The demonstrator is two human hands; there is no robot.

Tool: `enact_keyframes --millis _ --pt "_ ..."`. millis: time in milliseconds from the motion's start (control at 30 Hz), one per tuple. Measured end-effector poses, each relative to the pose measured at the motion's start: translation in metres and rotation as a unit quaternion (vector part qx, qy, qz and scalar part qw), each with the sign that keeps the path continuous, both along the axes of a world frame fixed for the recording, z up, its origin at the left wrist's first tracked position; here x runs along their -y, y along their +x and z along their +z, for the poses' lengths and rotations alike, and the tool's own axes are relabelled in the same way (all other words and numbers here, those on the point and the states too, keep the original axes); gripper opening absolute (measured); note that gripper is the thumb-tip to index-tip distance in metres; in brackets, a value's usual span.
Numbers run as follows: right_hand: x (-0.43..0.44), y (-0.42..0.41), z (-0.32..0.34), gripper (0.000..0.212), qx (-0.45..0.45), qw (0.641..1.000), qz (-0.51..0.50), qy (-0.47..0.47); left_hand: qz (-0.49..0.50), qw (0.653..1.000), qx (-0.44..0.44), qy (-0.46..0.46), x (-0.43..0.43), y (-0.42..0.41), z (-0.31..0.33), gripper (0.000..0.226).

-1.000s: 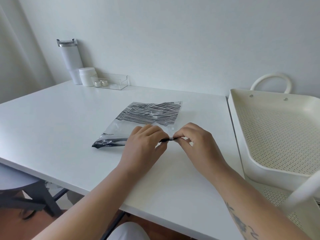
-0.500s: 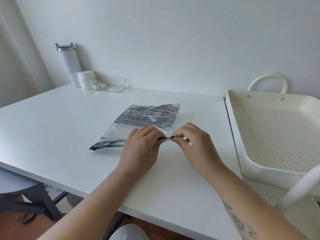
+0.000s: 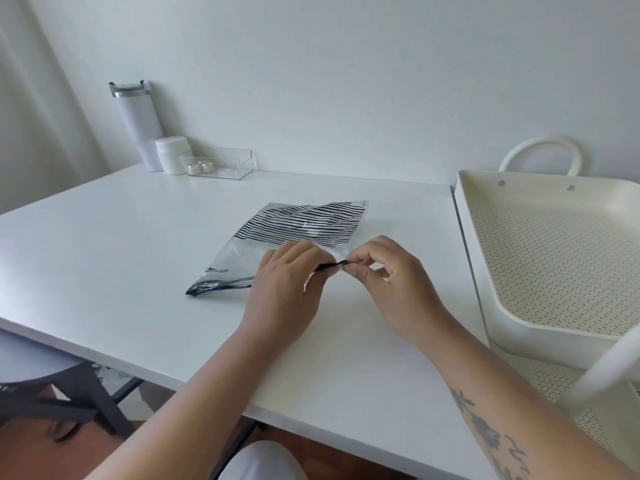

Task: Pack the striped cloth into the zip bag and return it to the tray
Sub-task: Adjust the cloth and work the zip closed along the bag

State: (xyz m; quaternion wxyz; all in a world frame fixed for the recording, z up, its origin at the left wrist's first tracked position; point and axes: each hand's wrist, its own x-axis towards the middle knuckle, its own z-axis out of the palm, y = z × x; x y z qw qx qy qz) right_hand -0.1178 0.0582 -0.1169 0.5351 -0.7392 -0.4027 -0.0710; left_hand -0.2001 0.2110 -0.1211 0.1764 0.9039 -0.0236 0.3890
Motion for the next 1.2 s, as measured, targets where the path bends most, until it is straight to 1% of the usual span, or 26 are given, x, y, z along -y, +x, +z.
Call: enact_keyframes --millis 100,167,333,633,833,900,1033,1133,1200 --pt "-0.0002 -0.0011 0.0013 0.009 0.016 1.000 -0.011 0.005 -0.008 1.000 -0.003 0.013 0.0009 0.0000 0.0003 0.006" --pt "-0.0012 -0.0029 0.0017 0.009 0.017 1.000 -0.014 0.007 -0.012 1.000 0.001 0.006 0.0009 -0.0005 0.0008 0.008" --pt "-0.0011 -0.0040 0.0030 0.008 -0.008 1.000 -0.009 0.019 -0.002 1.000 -0.008 0.000 0.0034 -0.0017 0.0021 0.011" --pt "-0.0020 -0.0029 -0.0004 0.010 -0.035 0.999 0.008 -0.001 0.009 1.000 -0.017 -0.006 0.0017 0.0037 -0.0003 0.016" --pt "-0.0048 -0.0026 -0.0013 0.007 -0.024 1.000 0.013 -0.006 -0.008 1.000 -0.026 -0.010 0.0009 0.0055 -0.0010 0.012" --pt "-0.0057 -0.0015 -0.0017 0.007 -0.026 1.000 0.003 -0.002 -0.010 1.000 -0.017 -0.016 0.0010 0.0042 -0.0002 0.013" --pt "-0.0029 0.0016 -0.0013 0.007 -0.038 0.999 -0.022 0.016 -0.004 1.000 -0.002 -0.017 0.0004 0.0017 0.0003 0.006" --pt "-0.0022 -0.0004 -0.0018 0.007 -0.032 0.999 -0.006 0.010 0.004 1.000 -0.003 -0.029 0.0006 0.0025 0.0009 0.001" --pt "-0.0026 -0.0025 -0.0021 0.008 -0.028 1.000 0.011 0.009 0.014 1.000 -0.002 -0.020 0.0005 0.0025 0.0015 0.004"
